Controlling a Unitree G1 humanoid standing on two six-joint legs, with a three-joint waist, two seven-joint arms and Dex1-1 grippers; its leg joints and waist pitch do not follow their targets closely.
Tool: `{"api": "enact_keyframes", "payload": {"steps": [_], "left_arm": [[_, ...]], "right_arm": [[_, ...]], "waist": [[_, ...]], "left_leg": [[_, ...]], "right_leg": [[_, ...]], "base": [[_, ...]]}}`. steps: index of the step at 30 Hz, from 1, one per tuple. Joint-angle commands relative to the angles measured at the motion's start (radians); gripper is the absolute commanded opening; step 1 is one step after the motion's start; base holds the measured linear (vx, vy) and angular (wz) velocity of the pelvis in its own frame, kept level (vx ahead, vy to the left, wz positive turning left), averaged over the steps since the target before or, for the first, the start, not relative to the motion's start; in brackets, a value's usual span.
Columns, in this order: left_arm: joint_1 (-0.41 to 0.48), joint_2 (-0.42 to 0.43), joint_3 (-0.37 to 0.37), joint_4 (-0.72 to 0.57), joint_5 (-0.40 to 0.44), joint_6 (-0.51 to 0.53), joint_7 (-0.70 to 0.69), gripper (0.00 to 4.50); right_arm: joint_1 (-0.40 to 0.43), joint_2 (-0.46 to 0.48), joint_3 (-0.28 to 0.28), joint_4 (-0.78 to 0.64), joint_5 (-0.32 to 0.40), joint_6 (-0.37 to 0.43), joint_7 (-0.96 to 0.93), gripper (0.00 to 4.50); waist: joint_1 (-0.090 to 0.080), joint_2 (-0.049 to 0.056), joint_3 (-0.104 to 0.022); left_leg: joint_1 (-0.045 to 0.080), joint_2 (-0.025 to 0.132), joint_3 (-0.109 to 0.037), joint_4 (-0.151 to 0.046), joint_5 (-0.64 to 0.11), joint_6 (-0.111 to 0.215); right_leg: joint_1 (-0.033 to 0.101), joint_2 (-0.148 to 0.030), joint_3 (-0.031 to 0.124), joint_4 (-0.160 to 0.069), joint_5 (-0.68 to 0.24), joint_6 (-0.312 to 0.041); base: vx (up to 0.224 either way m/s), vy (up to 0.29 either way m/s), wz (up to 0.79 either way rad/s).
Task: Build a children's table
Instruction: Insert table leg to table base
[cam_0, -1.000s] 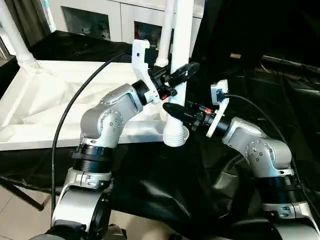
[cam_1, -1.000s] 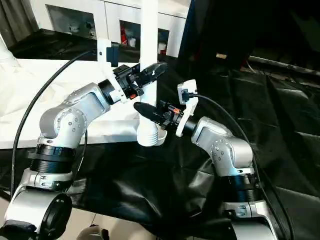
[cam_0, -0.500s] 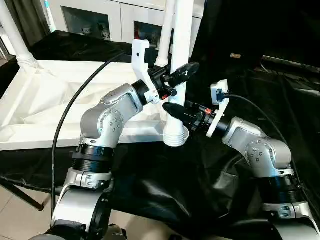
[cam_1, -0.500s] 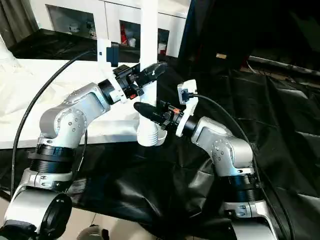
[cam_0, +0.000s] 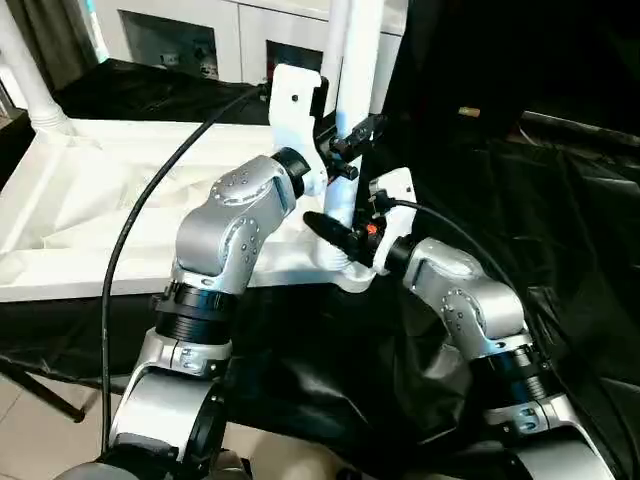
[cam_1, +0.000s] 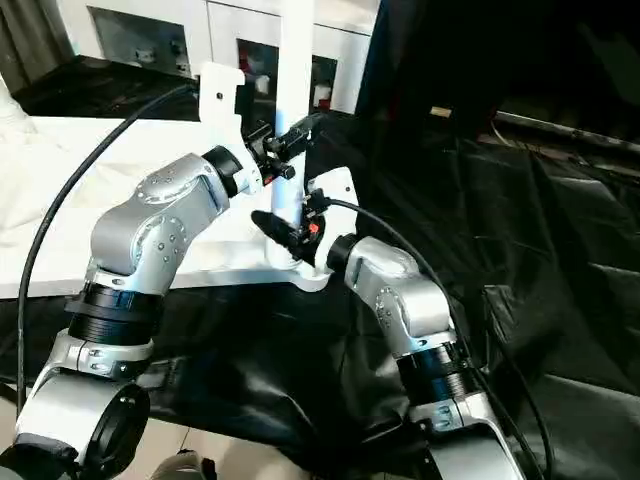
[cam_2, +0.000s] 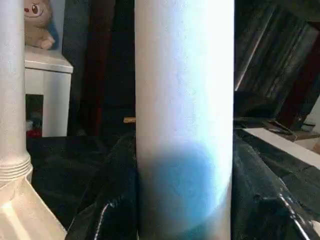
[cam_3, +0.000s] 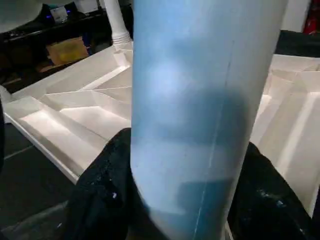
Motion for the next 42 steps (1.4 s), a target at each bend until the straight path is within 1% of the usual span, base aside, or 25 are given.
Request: {"api": "enact_keyframes", "payload": {"steps": [1,5,6,7,9,10,11,12,13,15,18,19,20,22,23,25,26,28,31,33,34,35,40,41,42], "left_arm": [[-0.027,-0.007,-0.005,-0.031,0.021,-0.017,0.024,1.84],[-0.029,0.004,-0.013,-0.023,0.03,-0.036,0.009,1.84],[-0.028,0.013,-0.019,-0.022,0.031,-0.045,-0.01,2.4],[-0.024,0.023,-0.023,-0.024,0.015,-0.048,-0.054,2.54],[-0.011,0.041,-0.016,-0.033,-0.041,-0.021,-0.145,2.57],[-0.002,0.045,0.005,-0.029,-0.077,-0.014,-0.184,2.64],[0.006,0.05,0.025,-0.024,-0.105,-0.014,-0.215,2.76],[0.013,0.053,0.041,-0.019,-0.125,-0.016,-0.241,2.76],[0.027,0.069,0.045,-0.02,-0.157,-0.002,-0.302,2.82],[0.047,0.093,0.044,-0.027,-0.207,0.024,-0.395,2.85],[0.076,0.125,0.052,-0.032,-0.3,0.096,-0.523,2.85],[0.08,0.134,0.049,-0.031,-0.314,0.113,-0.55,2.85],[0.087,0.151,0.039,-0.031,-0.329,0.132,-0.595,2.85],[0.094,0.171,0.027,-0.03,-0.35,0.163,-0.65,2.85],[0.095,0.173,0.026,-0.029,-0.353,0.167,-0.656,2.85],[0.105,0.194,0.001,-0.029,-0.356,0.187,-0.697,2.51],[0.107,0.199,-0.009,-0.028,-0.351,0.188,-0.705,2.51],[0.11,0.199,-0.018,-0.023,-0.343,0.182,-0.711,2.51],[0.107,0.191,-0.008,-0.013,-0.346,0.182,-0.708,2.09],[0.104,0.183,0.003,-0.01,-0.354,0.184,-0.698,2.1],[0.104,0.183,0.004,-0.01,-0.354,0.184,-0.698,1.97],[0.101,0.179,0.01,-0.005,-0.354,0.181,-0.691,1.97],[0.1,0.171,0.021,-0.002,-0.353,0.166,-0.673,1.91],[0.099,0.161,0.034,-0.011,-0.358,0.163,-0.652,1.91],[0.099,0.161,0.035,-0.012,-0.359,0.162,-0.651,1.91]], "right_arm": [[-0.007,-0.005,0.0,0.019,-0.03,-0.022,-0.01,1.95],[-0.011,-0.006,-0.006,0.021,-0.023,-0.024,-0.003,1.95],[-0.012,-0.007,-0.009,0.02,-0.019,-0.025,0.003,1.95],[-0.012,-0.009,-0.013,0.019,-0.012,-0.028,0.016,1.95],[-0.008,-0.017,-0.025,0.009,0.019,-0.022,0.068,1.95],[-0.002,-0.027,-0.031,-0.007,0.053,-0.005,0.118,1.95],[0.009,-0.04,-0.031,-0.027,0.083,0.011,0.171,1.94],[0.018,-0.052,-0.029,-0.045,0.108,0.025,0.214,1.94],[0.031,-0.073,-0.026,-0.067,0.142,0.054,0.272,1.93],[0.046,-0.099,-0.021,-0.089,0.181,0.088,0.34,1.93],[0.072,-0.149,-0.011,-0.118,0.237,0.143,0.459,1.93],[0.078,-0.16,-0.008,-0.123,0.248,0.157,0.487,1.93],[0.083,-0.174,-0.003,-0.128,0.26,0.168,0.518,1.93],[0.089,-0.193,0.002,-0.136,0.275,0.184,0.556,1.93],[0.089,-0.195,0.002,-0.137,0.277,0.186,0.56,1.93],[0.097,-0.225,0.018,-0.153,0.281,0.204,0.6,1.93],[0.099,-0.235,0.025,-0.158,0.279,0.209,0.611,1.93],[0.103,-0.244,0.032,-0.166,0.278,0.215,0.622,1.93],[0.106,-0.245,0.033,-0.169,0.278,0.219,0.627,1.93],[0.107,-0.243,0.034,-0.169,0.271,0.217,0.628,1.93],[0.107,-0.243,0.034,-0.169,0.271,0.217,0.628,1.93],[0.106,-0.244,0.034,-0.167,0.268,0.214,0.626,1.93],[0.103,-0.243,0.036,-0.165,0.259,0.202,0.621,1.92],[0.101,-0.237,0.042,-0.161,0.227,0.167,0.602,1.92],[0.101,-0.236,0.043,-0.16,0.223,0.163,0.6,1.92]], "waist": [[-0.004,0.005,-0.08],[-0.004,0.006,-0.08],[-0.004,0.006,-0.08],[-0.003,0.004,-0.08],[-0.003,0.006,-0.08],[-0.002,0.007,-0.08],[0.0,0.008,-0.08],[0.0,0.007,-0.08],[0.001,0.009,-0.081],[0.004,0.007,-0.081],[0.007,0.012,-0.081],[0.008,0.012,-0.08],[0.007,0.016,-0.079],[0.006,0.013,-0.077],[0.007,0.017,-0.076],[0.006,0.019,-0.077],[0.007,0.021,-0.076],[0.006,0.018,-0.078],[0.006,0.018,-0.08],[0.007,0.016,-0.08],[0.007,0.016,-0.079],[0.007,0.018,-0.079],[0.007,0.018,-0.08],[0.006,0.017,-0.08],[0.007,0.017,-0.079]], "left_leg": [[0.022,0.024,-0.013,-0.071,-0.136,-0.029],[0.022,0.025,-0.014,-0.071,-0.146,-0.028],[0.022,0.025,-0.014,-0.071,-0.146,-0.028],[0.023,0.023,-0.014,-0.071,-0.141,-0.025],[0.023,0.024,-0.013,-0.071,-0.139,-0.024],[0.023,0.023,-0.013,-0.07,-0.14,-0.025],[0.024,0.022,-0.011,-0.07,-0.143,-0.018],[0.023,0.024,-0.012,-0.07,-0.138,-0.014],[0.024,0.025,-0.012,-0.07,-0.132,-0.008],[0.024,0.024,-0.011,-0.07,-0.126,0.006],[0.026,0.024,-0.01,-0.069,-0.132,0.003],[0.026,0.025,-0.01,-0.07,-0.138,0.004],[0.025,0.026,-0.012,-0.071,-0.15,0.0],[0.026,0.026,-0.012,-0.073,-0.178,-0.012],[0.027,0.026,-0.013,-0.074,-0.184,-0.016],[0.029,0.027,-0.015,-0.075,-0.19,-0.025],[0.03,0.028,-0.016,-0.076,-0.192,-0.027],[0.029,0.028,-0.015,-0.075,-0.188,-0.029],[0.028,0.028,-0.015,-0.073,-0.179,-0.029],[0.027,0.026,-0.014,-0.072,-0.172,-0.027],[0.027,0.026,-0.014,-0.072,-0.173,-0.026],[0.028,0.026,-0.014,-0.072,-0.176,-0.026],[0.028,0.027,-0.015,-0.072,-0.174,-0.026],[0.027,0.027,-0.015,-0.072,-0.173,-0.025],[0.027,0.028,-0.015,-0.072,-0.175,-0.027]], "right_leg": [[0.054,-0.069,0.045,-0.074,-0.116,-0.149],[0.054,-0.069,0.045,-0.075,-0.129,-0.146],[0.054,-0.069,0.045,-0.075,-0.128,-0.146],[0.054,-0.069,0.044,-0.075,-0.125,-0.147],[0.053,-0.069,0.044,-0.073,-0.123,-0.15],[0.054,-0.069,0.045,-0.072,-0.119,-0.156],[0.057,-0.068,0.044,-0.072,-0.105,-0.167],[0.058,-0.068,0.045,-0.07,-0.091,-0.171],[0.058,-0.068,0.044,-0.069,-0.069,-0.182],[0.06,-0.067,0.044,-0.068,-0.061,-0.193],[0.058,-0.068,0.043,-0.067,-0.079,-0.205],[0.058,-0.068,0.043,-0.069,-0.091,-0.208],[0.057,-0.07,0.042,-0.071,-0.111,-0.209],[0.056,-0.071,0.042,-0.076,-0.156,-0.202],[0.056,-0.071,0.042,-0.077,-0.168,-0.197],[0.055,-0.071,0.042,-0.078,-0.182,-0.191],[0.054,-0.071,0.042,-0.079,-0.185,-0.188],[0.057,-0.072,0.043,-0.078,-0.172,-0.19],[0.057,-0.072,0.042,-0.076,-0.151,-0.202],[0.058,-0.072,0.043,-0.075,-0.146,-0.203],[0.058,-0.072,0.043,-0.076,-0.15,-0.203],[0.057,-0.072,0.042,-0.077,-0.155,-0.202],[0.058,-0.071,0.042,-0.076,-0.152,-0.202],[0.058,-0.071,0.042,-0.076,-0.148,-0.203],[0.058,-0.072,0.042,-0.076,-0.151,-0.203]], "base": [[0.0,0.0,0.0],[0.0,0.0,0.0],[0.0,0.0,0.0],[0.0,0.0,0.0],[0.0,0.0,0.0],[0.0,0.0,0.0],[0.0,0.0,0.0],[0.0,0.0,0.0],[0.0,0.0,0.0],[0.0,0.0,0.0],[0.0,0.0,0.0],[0.0,0.0,0.0],[0.0,0.0,0.0],[0.0,0.0,0.0],[0.0,0.0,0.0],[0.0,0.0,0.0],[0.0,0.0,0.0],[0.0,0.0,0.0],[0.0,0.0,0.0],[0.0,0.0,0.0],[0.0,0.0,0.0],[0.0,0.0,0.0],[0.0,0.0,0.0],[0.0,0.0,0.0],[0.0,0.0,0.0]]}}
